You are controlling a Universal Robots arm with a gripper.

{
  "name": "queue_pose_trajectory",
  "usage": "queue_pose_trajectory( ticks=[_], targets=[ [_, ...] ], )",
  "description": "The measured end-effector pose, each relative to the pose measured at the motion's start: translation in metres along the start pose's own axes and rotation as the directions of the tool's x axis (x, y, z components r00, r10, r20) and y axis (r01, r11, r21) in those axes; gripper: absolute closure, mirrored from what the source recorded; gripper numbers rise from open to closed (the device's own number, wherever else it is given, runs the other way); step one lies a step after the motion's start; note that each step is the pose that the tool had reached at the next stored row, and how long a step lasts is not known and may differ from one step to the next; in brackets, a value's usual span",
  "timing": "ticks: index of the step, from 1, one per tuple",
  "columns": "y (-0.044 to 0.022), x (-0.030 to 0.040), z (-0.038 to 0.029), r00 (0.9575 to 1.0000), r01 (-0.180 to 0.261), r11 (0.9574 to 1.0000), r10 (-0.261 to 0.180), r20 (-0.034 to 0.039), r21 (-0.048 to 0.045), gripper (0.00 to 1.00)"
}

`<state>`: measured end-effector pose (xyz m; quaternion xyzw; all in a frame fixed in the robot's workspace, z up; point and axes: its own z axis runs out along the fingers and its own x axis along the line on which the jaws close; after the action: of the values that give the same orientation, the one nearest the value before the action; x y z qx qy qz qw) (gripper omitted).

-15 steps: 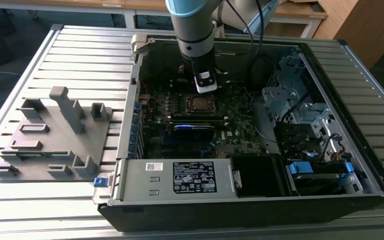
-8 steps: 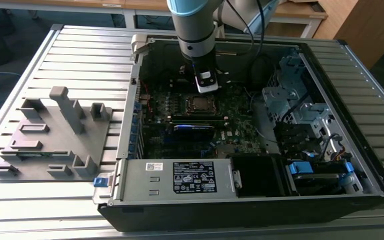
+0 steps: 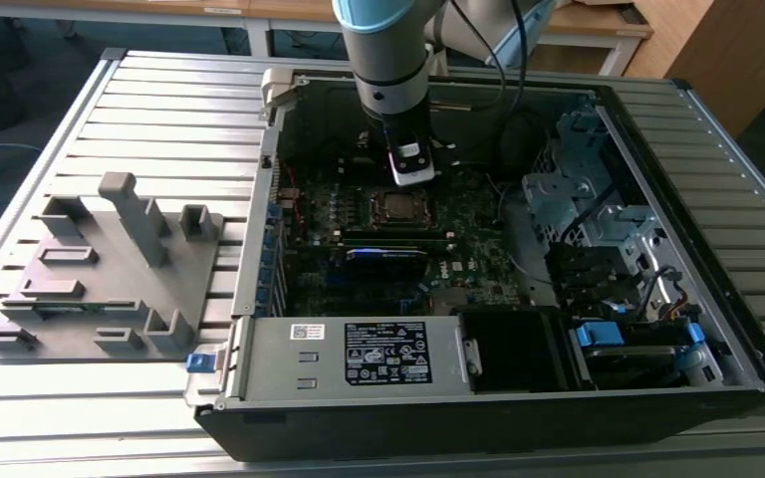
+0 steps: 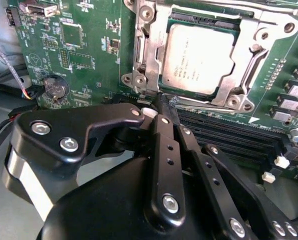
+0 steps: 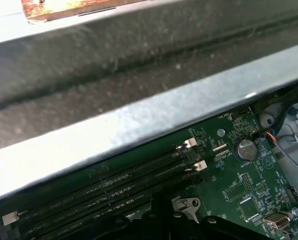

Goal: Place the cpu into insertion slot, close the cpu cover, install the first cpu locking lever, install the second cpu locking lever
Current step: 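Install the first cpu locking lever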

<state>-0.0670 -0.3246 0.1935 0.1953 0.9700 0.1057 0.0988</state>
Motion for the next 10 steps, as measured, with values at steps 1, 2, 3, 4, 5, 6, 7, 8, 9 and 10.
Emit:
queue_pose_trajectory(
  ticks=[1, 2, 3, 4, 5, 6, 7, 8, 9, 10],
  targets=[
    [0.0004, -0.0002, -0.0011, 1.0000, 0.000, 1.0000, 0.000, 0.0000, -0.0003, 0.90],
    [0.0007, -0.0004, -0.0026, 1.0000, 0.000, 1.0000, 0.000, 0.0001, -0.0004, 0.90],
    [0.0011, -0.0007, -0.0041, 1.0000, 0.000, 1.0000, 0.000, 0.0001, -0.0003, 0.90],
    [0.0015, -0.0009, -0.0055, 1.0000, 0.000, 1.0000, 0.000, 0.0001, -0.0001, 0.90],
    [0.0017, -0.0010, -0.0064, 1.0000, 0.000, 1.0000, 0.000, 0.0001, -0.0001, 0.90],
    [0.0017, -0.0009, -0.0065, 1.0000, -0.001, 1.0000, 0.001, 0.0003, -0.0003, 0.90],
    [0.0015, -0.0004, -0.0067, 1.0000, -0.001, 1.0000, 0.001, 0.0002, -0.0007, 0.90],
    [0.0011, 0.0005, -0.0070, 1.0000, -0.001, 1.0000, 0.001, -0.0001, -0.0012, 0.90],
    [0.0006, 0.0017, -0.0073, 1.0000, -0.001, 1.0000, 0.001, -0.0004, -0.0017, 0.90],
    [0.0001, 0.0031, -0.0077, 1.0000, -0.002, 1.0000, 0.002, -0.0007, -0.0026, 0.90]
  ],
)
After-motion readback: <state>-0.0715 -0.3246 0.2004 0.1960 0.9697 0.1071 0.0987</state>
